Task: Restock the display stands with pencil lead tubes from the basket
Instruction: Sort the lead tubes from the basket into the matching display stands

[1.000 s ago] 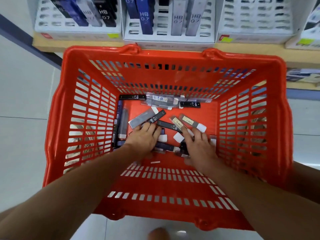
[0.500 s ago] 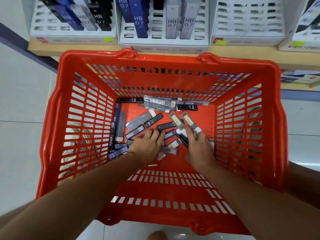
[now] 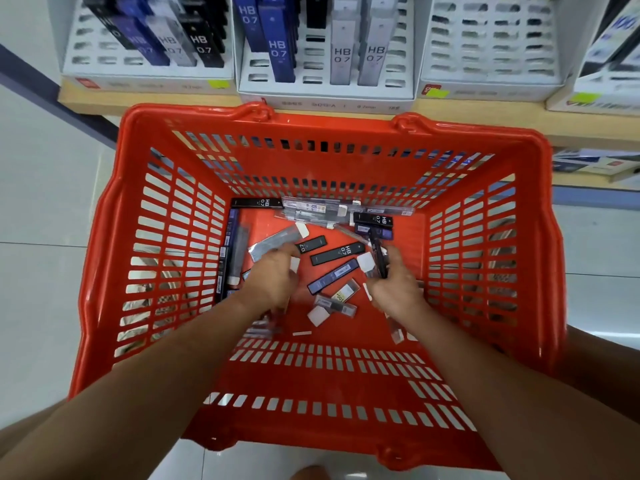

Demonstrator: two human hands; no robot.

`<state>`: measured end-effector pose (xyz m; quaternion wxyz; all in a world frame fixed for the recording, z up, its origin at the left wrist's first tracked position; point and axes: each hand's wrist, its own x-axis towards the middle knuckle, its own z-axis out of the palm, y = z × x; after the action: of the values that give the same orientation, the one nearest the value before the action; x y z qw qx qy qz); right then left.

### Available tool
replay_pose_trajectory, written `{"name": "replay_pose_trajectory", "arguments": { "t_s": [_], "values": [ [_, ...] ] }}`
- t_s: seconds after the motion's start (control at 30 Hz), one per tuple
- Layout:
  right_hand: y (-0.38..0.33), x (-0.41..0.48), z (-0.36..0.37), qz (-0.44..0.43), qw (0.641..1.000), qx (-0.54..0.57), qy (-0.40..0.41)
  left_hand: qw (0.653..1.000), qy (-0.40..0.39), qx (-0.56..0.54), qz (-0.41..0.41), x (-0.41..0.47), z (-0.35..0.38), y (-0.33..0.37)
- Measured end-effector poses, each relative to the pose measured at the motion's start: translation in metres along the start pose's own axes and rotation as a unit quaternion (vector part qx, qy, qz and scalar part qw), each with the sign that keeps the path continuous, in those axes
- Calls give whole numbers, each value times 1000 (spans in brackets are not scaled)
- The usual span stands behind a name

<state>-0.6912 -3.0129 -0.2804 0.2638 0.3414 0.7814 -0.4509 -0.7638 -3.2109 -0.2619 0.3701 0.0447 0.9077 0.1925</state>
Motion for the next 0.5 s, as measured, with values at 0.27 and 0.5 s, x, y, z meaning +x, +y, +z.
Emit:
{"name": "replay_pose_trajectory", "arguments": {
  "t_s": [0.27, 0.5],
  "values": [
    [-65, -39, -23, 2, 963, 228, -145, 851, -70, -521, -26, -31, -49, 38],
    [-130, -88, -50, -77, 902, 339, -258, 842, 41, -532, 78, -73, -86, 86]
  ]
}}
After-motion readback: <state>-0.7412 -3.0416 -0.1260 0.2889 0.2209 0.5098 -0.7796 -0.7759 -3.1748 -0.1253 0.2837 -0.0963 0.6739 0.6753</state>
